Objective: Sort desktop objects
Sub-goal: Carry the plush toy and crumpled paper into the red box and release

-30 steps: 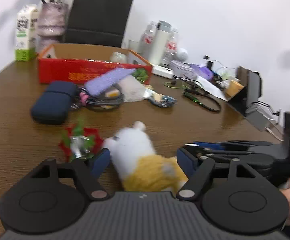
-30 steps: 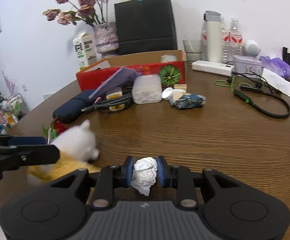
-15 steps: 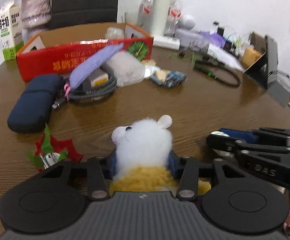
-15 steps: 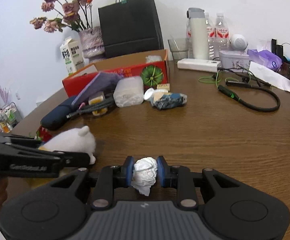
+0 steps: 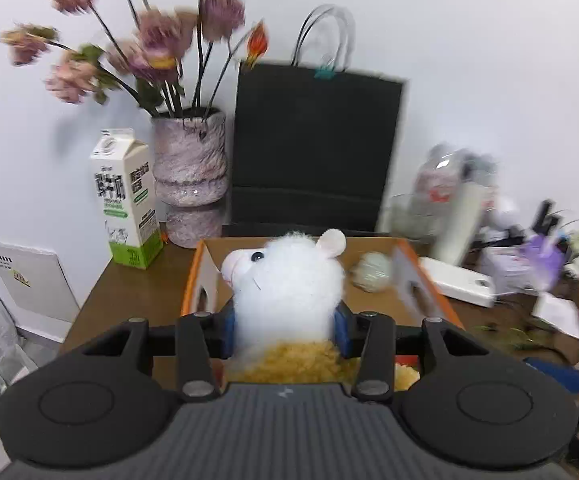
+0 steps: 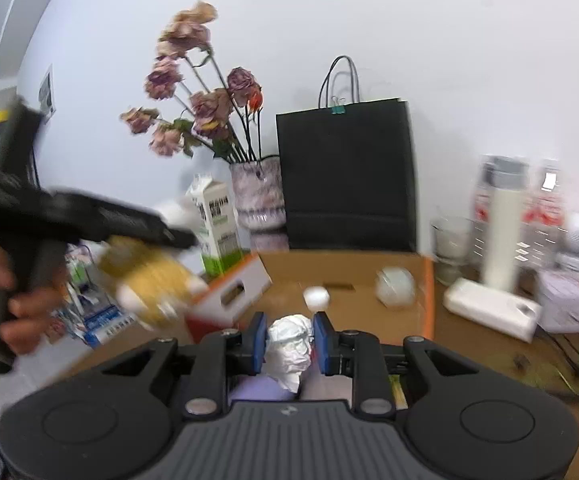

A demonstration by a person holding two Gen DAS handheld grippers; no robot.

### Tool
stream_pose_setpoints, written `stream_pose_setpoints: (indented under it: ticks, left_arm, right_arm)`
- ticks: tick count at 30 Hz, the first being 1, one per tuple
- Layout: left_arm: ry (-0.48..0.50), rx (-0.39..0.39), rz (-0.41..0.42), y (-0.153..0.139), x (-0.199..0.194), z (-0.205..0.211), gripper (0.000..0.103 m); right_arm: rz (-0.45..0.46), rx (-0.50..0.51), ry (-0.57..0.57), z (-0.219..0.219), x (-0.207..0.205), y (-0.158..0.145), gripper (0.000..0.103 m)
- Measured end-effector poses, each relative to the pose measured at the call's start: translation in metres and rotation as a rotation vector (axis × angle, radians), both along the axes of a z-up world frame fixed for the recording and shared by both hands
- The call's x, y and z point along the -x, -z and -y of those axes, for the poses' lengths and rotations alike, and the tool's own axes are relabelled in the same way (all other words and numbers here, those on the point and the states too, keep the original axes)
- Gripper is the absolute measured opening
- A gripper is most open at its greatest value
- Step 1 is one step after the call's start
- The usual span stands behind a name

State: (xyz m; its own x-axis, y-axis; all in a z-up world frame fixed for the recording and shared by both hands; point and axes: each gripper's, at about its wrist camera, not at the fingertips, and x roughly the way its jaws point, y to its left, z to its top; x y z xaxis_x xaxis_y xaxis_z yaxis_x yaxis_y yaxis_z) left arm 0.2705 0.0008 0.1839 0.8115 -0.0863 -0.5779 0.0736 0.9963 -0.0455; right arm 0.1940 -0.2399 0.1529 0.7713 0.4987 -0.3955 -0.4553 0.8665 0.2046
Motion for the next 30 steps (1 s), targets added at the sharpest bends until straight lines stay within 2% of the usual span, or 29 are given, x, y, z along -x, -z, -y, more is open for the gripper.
stream_pose_setpoints:
  ticks: [3, 5, 8, 10, 13, 16, 17, 18, 20, 22, 24, 27, 30]
  left_arm:
    - [-0.069, -0.072, -0.072, 0.023, -0.072, 0.001, 0.045]
    - [-0.047, -0.109, -0.148, 0.048, -0.105, -0.001, 0.045]
    - [-0.062, -0.161, -0.246, 0.084, -0.145, -0.002, 0.045]
    - [-0.070, -0.227, -0.300, 0.106, -0.163, 0.000, 0.045]
    - [-0.056, -0.327, -0.358, 0.134, -0.170, 0.005, 0.048]
    - [-0.068, -0.343, -0.352, 0.148, -0.170, 0.003, 0.055]
    - [-0.067, -0.349, -0.352, 0.148, -0.170, 0.004, 0.058]
    - [-0.068, -0.330, -0.349, 0.146, -0.169, 0.004, 0.059]
    - [-0.038, -0.259, -0.304, 0.134, -0.169, 0.000, 0.076]
    - [-0.050, -0.220, -0.262, 0.121, -0.162, -0.002, 0.082]
    - [-0.102, -0.158, -0.245, 0.107, -0.153, -0.007, 0.083]
    - [-0.156, -0.003, -0.230, 0.091, -0.128, -0.019, 0.097]
    - [-0.130, 0.034, -0.197, 0.076, -0.096, -0.014, 0.098]
  right_arm:
    - [-0.021, 0.049, 0.039, -0.022, -0.083, -0.005, 0.024]
    - [-0.078, 0.087, 0.044, -0.042, -0.132, 0.004, 0.024]
    - [-0.190, 0.107, 0.055, -0.062, -0.207, 0.028, 0.024]
    - [-0.249, 0.132, 0.079, -0.069, -0.245, 0.048, 0.024]
    - [-0.309, 0.176, 0.104, -0.083, -0.285, 0.081, 0.024]
    - [-0.347, 0.228, 0.139, -0.094, -0.307, 0.108, 0.028]
    - [-0.359, 0.237, 0.148, -0.095, -0.313, 0.113, 0.037]
    - [-0.370, 0.242, 0.157, -0.097, -0.317, 0.117, 0.048]
    - [-0.370, 0.241, 0.179, -0.095, -0.318, 0.116, 0.060]
    - [-0.354, 0.212, 0.179, -0.091, -0.310, 0.108, 0.064]
    - [-0.335, 0.191, 0.186, -0.084, -0.298, 0.096, 0.070]
    - [-0.317, 0.159, 0.202, -0.068, -0.276, 0.078, 0.075]
    - [-0.321, 0.134, 0.198, -0.056, -0.246, 0.064, 0.082]
